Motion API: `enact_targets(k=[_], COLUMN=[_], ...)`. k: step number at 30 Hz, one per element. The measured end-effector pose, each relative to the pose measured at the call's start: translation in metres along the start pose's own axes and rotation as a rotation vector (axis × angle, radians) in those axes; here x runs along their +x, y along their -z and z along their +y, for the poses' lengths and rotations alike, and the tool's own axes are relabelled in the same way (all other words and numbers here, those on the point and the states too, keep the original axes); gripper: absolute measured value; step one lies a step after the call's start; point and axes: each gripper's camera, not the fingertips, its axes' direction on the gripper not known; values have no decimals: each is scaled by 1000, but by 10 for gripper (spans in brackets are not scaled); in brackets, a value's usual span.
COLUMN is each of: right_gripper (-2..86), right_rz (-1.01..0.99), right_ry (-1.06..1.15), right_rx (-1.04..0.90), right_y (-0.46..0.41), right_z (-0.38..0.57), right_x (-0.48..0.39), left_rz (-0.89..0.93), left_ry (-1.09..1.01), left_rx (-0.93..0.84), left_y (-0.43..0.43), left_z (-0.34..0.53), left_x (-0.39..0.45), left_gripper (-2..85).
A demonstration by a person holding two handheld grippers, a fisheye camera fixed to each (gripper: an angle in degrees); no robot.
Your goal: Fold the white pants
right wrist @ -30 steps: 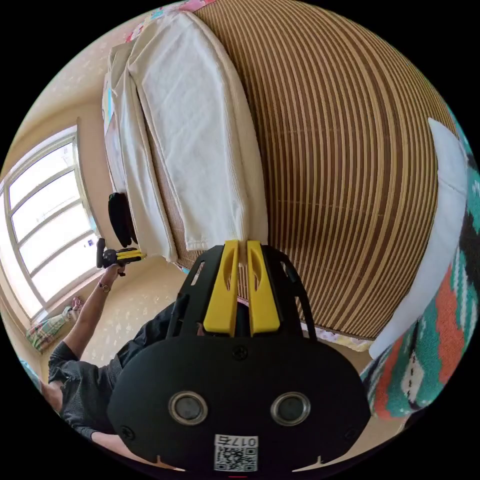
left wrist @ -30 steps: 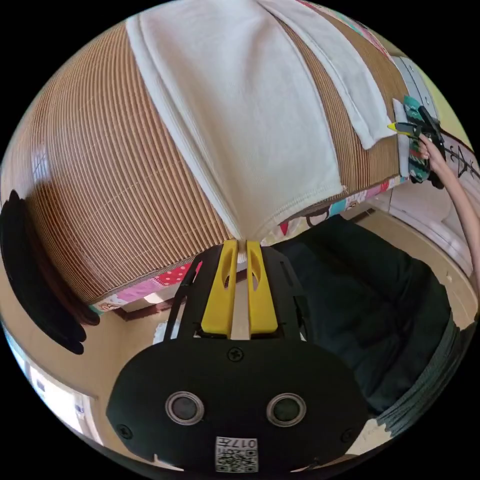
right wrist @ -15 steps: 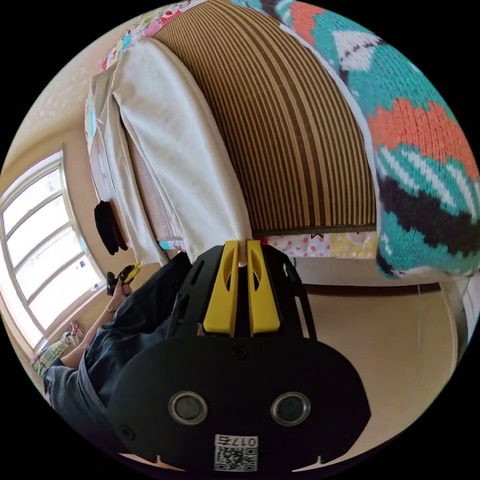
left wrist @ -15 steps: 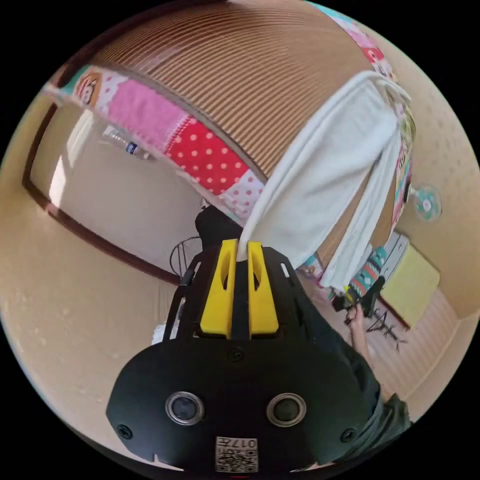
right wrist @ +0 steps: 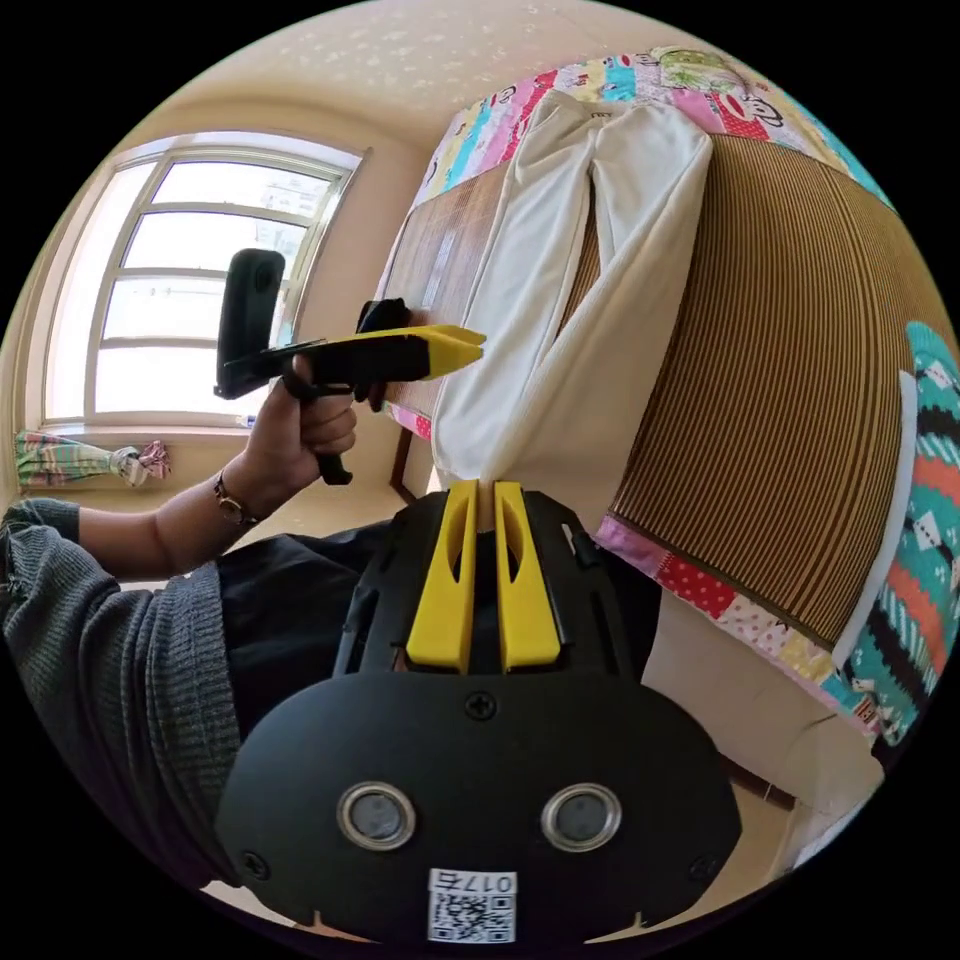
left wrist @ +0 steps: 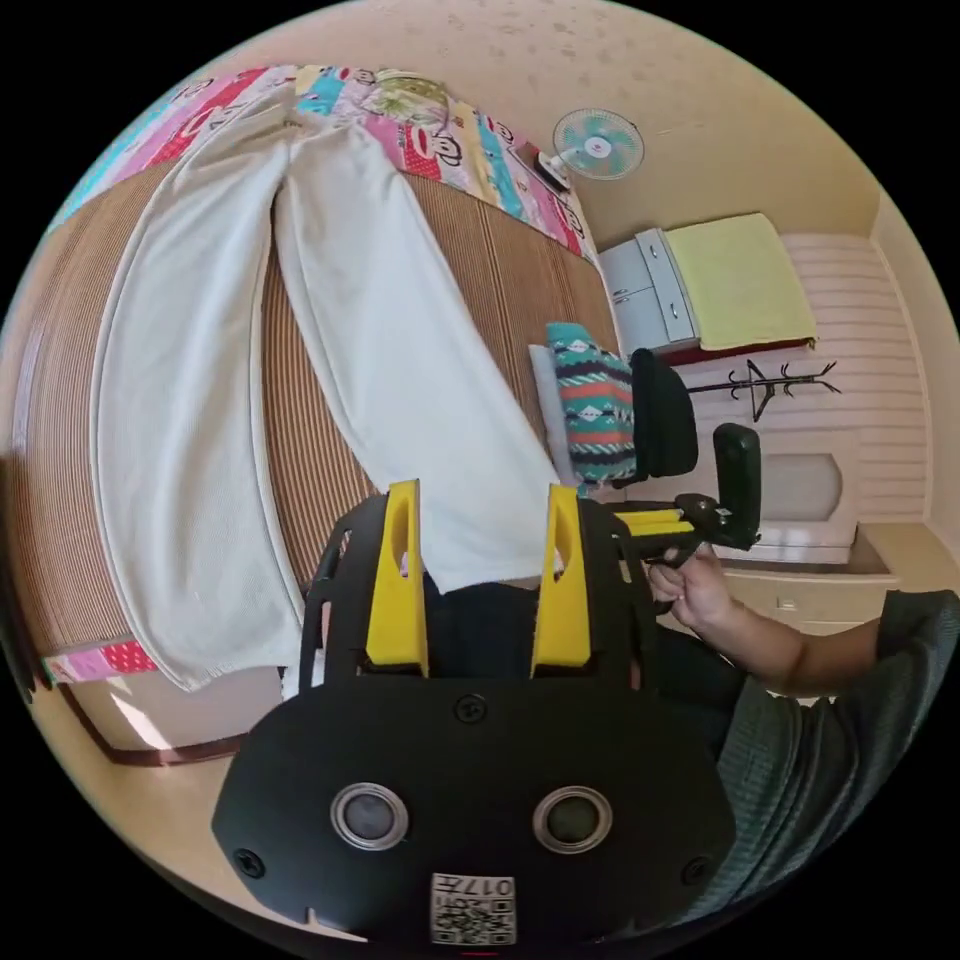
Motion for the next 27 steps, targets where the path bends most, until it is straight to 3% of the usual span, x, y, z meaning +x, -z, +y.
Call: enact_targets(k=[5,7,9,13,16,21,24,27], right_gripper=[27,27,28,35,39,104,96,111], right_rz=[-105,-133,-208,-435,-621,-393,-449,-365], right_ry=[102,129,120,-24,-153,-243,-337,-460], right_rx=[-15,-88,-278,-441,-264,15,264,338], right_y=[2,-4,-25,-29,6,54,53,28], right_z=[-17,-22,-24,-48,-108,-275,-340,-381], right_x=[-24,-20,9,87,155,212,221,213], left_rz=[-108,-170,-174,-132,-132,-107,-73,-36], left_ry=[-4,19,32,106,157,213,252,282], left_rx=[-315,-289,-255,-211,-182,-163,-160,-143], left_y=[-94,-114,-123,-145,-157,-180,-197,-214], left_z=[-39,-21,-3,42,65,91,107,125], left_x=[25,28,33,43,52,66,75,84], left_gripper=[145,51,41,33,31,32,32,31])
